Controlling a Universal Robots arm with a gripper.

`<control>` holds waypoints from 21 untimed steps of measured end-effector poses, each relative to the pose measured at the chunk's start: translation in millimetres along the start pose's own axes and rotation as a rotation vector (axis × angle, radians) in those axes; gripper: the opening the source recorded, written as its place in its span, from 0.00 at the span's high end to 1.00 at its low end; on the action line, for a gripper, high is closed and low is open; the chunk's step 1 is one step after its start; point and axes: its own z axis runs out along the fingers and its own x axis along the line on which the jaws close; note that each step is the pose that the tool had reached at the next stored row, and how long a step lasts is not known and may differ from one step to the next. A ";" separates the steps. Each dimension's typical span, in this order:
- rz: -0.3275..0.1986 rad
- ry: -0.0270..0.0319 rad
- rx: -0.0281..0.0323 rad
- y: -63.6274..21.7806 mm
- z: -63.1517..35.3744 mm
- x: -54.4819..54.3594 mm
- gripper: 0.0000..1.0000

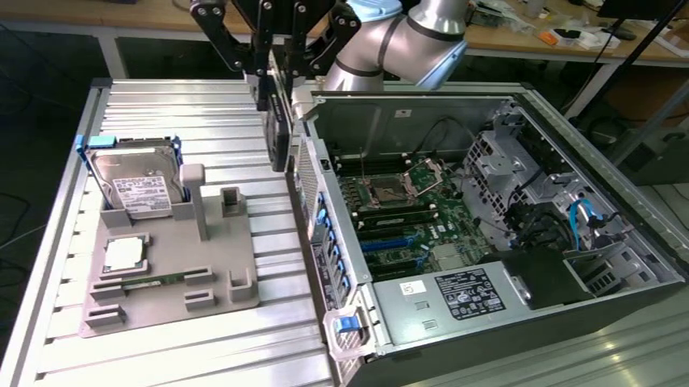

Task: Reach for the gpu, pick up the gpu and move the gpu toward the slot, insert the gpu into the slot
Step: 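Pick up the gpu and move the gpu toward the slot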

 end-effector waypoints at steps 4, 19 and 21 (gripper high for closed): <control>-0.001 0.0000 0.0000 -0.4 -0.2 -11.7 0.73; -0.003 0.0000 0.0002 -1.8 -1.0 -52.5 0.73; -0.004 0.0001 0.0002 -2.0 -1.2 -57.6 0.73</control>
